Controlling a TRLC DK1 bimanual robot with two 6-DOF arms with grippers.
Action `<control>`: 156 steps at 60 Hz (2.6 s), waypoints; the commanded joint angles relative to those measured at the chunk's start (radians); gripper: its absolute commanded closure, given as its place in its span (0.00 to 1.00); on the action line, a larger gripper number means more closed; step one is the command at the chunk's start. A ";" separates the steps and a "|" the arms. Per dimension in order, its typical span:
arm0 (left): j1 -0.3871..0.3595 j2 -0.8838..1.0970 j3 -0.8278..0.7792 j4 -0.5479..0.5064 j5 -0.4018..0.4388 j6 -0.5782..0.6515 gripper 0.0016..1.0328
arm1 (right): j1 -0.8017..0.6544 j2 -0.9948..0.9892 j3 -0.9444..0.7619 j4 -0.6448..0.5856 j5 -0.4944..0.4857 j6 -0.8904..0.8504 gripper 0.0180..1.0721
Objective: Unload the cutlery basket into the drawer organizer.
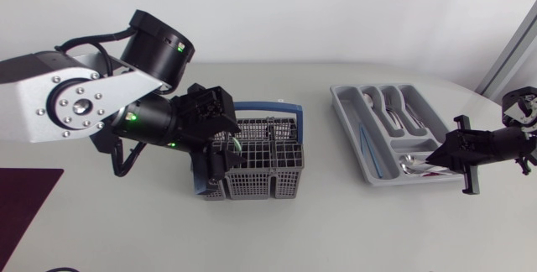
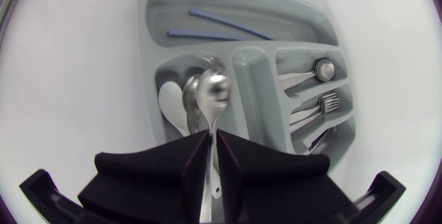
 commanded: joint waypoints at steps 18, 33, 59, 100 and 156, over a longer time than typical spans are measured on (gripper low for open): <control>0.028 0.012 -0.021 0.000 0.062 0.186 0.12 | 0.019 -0.014 -0.065 0.079 0.050 -0.024 0.33; 0.037 -0.013 -0.047 -0.006 0.062 0.272 0.08 | 0.043 -0.192 -0.100 0.030 -0.026 0.097 0.05; 0.065 -0.038 -0.050 -0.046 0.057 0.513 0.08 | 0.112 -0.493 -0.287 -0.061 -0.115 0.140 0.05; 0.020 0.044 0.024 -0.047 -0.102 0.845 0.18 | 0.440 -1.002 -0.548 -0.078 -0.160 0.538 0.05; -0.006 0.202 0.142 -0.053 -0.219 0.973 0.67 | 0.827 -1.205 -0.668 0.027 -0.005 0.855 0.05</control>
